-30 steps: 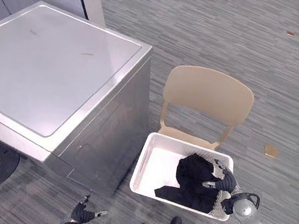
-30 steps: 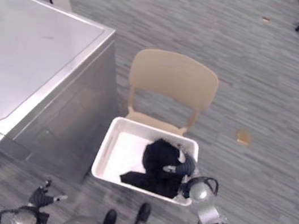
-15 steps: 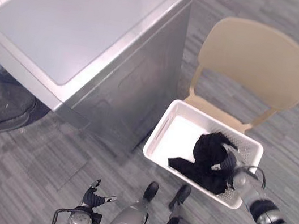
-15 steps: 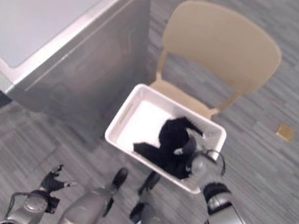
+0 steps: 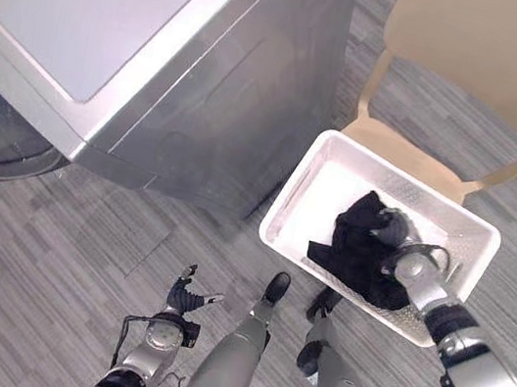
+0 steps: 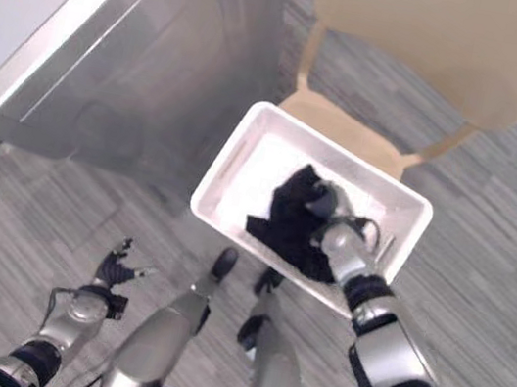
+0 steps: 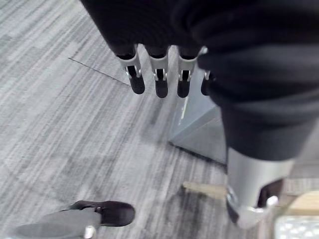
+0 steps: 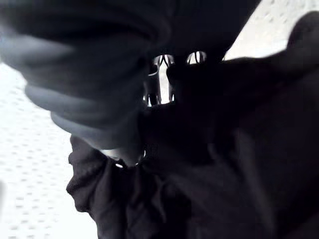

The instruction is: Grab the laundry basket,head to the washer,open it,put in the laundry and shut it.

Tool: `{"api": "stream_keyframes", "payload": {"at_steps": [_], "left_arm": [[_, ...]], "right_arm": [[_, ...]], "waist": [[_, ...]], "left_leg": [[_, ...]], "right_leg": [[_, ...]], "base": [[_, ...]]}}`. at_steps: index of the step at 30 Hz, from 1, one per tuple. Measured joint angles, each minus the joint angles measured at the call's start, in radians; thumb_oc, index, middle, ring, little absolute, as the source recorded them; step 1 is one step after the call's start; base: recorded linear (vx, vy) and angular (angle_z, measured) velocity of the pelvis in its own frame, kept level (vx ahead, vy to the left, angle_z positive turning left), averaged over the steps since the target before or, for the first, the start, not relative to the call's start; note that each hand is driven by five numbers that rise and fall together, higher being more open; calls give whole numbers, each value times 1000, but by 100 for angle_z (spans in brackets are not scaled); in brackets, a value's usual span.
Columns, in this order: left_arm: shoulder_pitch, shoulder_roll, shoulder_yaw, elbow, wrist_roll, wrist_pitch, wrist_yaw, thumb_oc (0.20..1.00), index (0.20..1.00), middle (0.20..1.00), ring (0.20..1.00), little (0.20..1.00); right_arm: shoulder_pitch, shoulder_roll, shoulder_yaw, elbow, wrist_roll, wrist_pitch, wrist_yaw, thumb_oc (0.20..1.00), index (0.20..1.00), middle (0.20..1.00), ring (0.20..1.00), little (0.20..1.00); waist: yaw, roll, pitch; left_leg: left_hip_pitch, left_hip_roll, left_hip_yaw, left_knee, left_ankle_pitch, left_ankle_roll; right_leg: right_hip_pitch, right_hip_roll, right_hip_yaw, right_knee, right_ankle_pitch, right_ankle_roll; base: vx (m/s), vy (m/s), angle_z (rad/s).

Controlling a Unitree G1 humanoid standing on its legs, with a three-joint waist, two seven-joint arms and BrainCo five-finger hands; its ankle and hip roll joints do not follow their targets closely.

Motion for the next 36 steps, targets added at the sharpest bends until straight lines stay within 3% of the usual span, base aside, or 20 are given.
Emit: {"api": "stream_keyframes", "payload": {"at_steps": [2,4,10,14,16,17,18,19,20,21,23,25,26,27,28,29,31,32,34,36], "left_arm": [[10,0,13,-12,0,1,-3,1000,1000,1000,1000,1000],[44,-7,61,-42,0,11,-18,1000,1000,1000,1000,1000],[188,-1,124,-54,0,33,-47,1000,1000,1000,1000,1000],[240,0,127,-65,1,45,-69,1000,1000,1000,1000,1000],[237,-8,122,-75,1,54,-72,1000,1000,1000,1000,1000],[235,-7,120,-96,1,58,-71,1000,1000,1000,1000,1000],[237,-8,119,-132,1,59,-71,1000,1000,1000,1000,1000],[238,-7,116,-192,1,53,-71,1000,1000,1000,1000,1000],[242,6,109,-241,0,52,-69,1000,1000,1000,1000,1000],[243,17,105,-284,1,48,-69,1000,1000,1000,1000,1000],[245,47,94,-360,1,43,-67,1000,1000,1000,1000,1000],[243,61,85,-385,0,42,-64,1000,1000,1000,1000,1000],[241,52,89,-399,0,44,-63,1000,1000,1000,1000,1000],[245,52,88,-453,0,40,-59,1000,1000,1000,1000,1000],[236,51,86,-496,0,39,-57,1000,1000,1000,1000,1000],[229,49,81,-538,0,35,-54,1000,1000,1000,1000,1000],[209,52,64,-561,0,34,-51,1000,1000,1000,1000,1000],[174,54,35,-569,-1,38,-47,1000,1000,1000,1000,1000],[122,55,0,-598,0,36,-47,1000,1000,1000,1000,1000],[66,45,-45,-616,1,20,-50,1000,1000,1000,1000,1000]], "right_arm": [[40,11,-14,-58,55,-18,14,200,200,200,200,200],[174,16,-86,-252,152,-34,52,200,200,200,200,200],[403,21,-161,-470,285,-73,151,200,200,200,200,200],[507,20,-205,-587,324,-91,219,200,200,200,200,200],[531,22,-223,-607,325,-91,228,200,200,200,200,200],[539,21,-229,-609,325,-91,231,200,200,200,200,200],[547,19,-237,-615,325,-91,232,200,200,200,200,200],[572,19,-253,-630,324,-91,236,200,200,200,200,200],[578,25,-263,-644,323,-91,240,200,200,200,200,200],[583,26,-266,-667,323,-97,240,200,200,200,200,200],[546,33,-259,-686,323,-100,244,200,200,200,200,200],[507,31,-238,-690,324,-101,240,200,200,200,200,200],[483,25,-227,-689,324,-102,239,200,200,200,200,200],[482,25,-217,-711,327,-104,233,200,200,200,200,200],[486,22,-217,-725,345,-105,227,200,200,200,200,200],[482,19,-216,-733,351,-106,223,200,200,200,200,200],[462,18,-201,-730,358,-111,217,200,200,200,200,200],[442,20,-172,-738,359,-111,214,200,200,200,200,200],[443,19,-147,-778,359,-111,207,200,200,200,200,200],[442,20,-144,-816,359,-114,207,200,200,200,200,200]], "waist": [[-8,-6,-18],[-22,-12,-36],[-78,-56,-200],[-87,-59,-246],[-110,-28,-244],[-116,-13,-243],[-122,4,-239],[-129,26,-244],[-114,27,-248],[-100,27,-251],[-60,23,-253],[-35,23,-255],[-35,41,-254],[-23,55,-261],[-31,57,-260],[-25,68,-259],[-18,72,-247],[-30,48,-228],[-79,5,-213],[-128,1,-218]], "left_leg": [[26,-1,17,-5,-5,1],[80,-2,42,-22,-14,5],[184,-4,95,-63,-46,35],[243,-6,113,-78,-48,47],[245,0,87,-60,-37,64],[248,6,65,-56,-28,72],[249,14,39,-49,-23,77],[252,27,0,-31,-22,74],[241,24,-20,-15,-16,68],[228,20,-35,-8,-13,64],[192,6,-42,1,0,43],[157,-6,-46,10,16,23],[141,8,-49,3,24,-3],[109,23,-65,-31,88,-69],[84,33,-68,-49,116,-111],[71,62,-57,-76,114,-129],[44,89,-9,-90,86,-120],[18,103,137,-70,3,-81],[2,82,281,36,-17,-83],[40,103,341,97,-37,-77]], "right_leg": [[18,-1,18,0,0,0],[64,-4,39,0,-1,0],[129,-3,93,-2,-30,-14],[171,-5,112,0,-29,-13],[158,-12,143,82,-32,-3],[154,-11,173,129,-54,21],[140,-8,209,219,-114,45],[142,1,250,367,-215,54],[154,10,279,453,-266,60],[168,16,309,484,-308,63],[221,15,330,396,-356,62],[260,5,321,280,-376,37],[269,17,308,220,-344,29],[276,62,300,149,-293,12],[273,79,294,125,-275,-9],[257,99,268,128,-263,-27],[230,111,228,146,-250,-64],[207,64,157,147,-222,-110],[230,-5,75,95,-188,-103],[256,-35,12,53,-169,-99]], "base": [[114,62,-27],[124,85,-32],[100,118,-29],[-51,57,-14],[-161,-42,33],[-132,-59,69],[-110,-102,97],[-130,-143,96],[-192,-192,95],[-112,-111,53],[-207,-150,25],[-248,-171,8],[-403,-183,51],[-423,-104,95],[-311,-31,123],[-223,32,93],[-246,25,71],[-248,-5,117],[-143,14,150],[-87,67,125]]}}
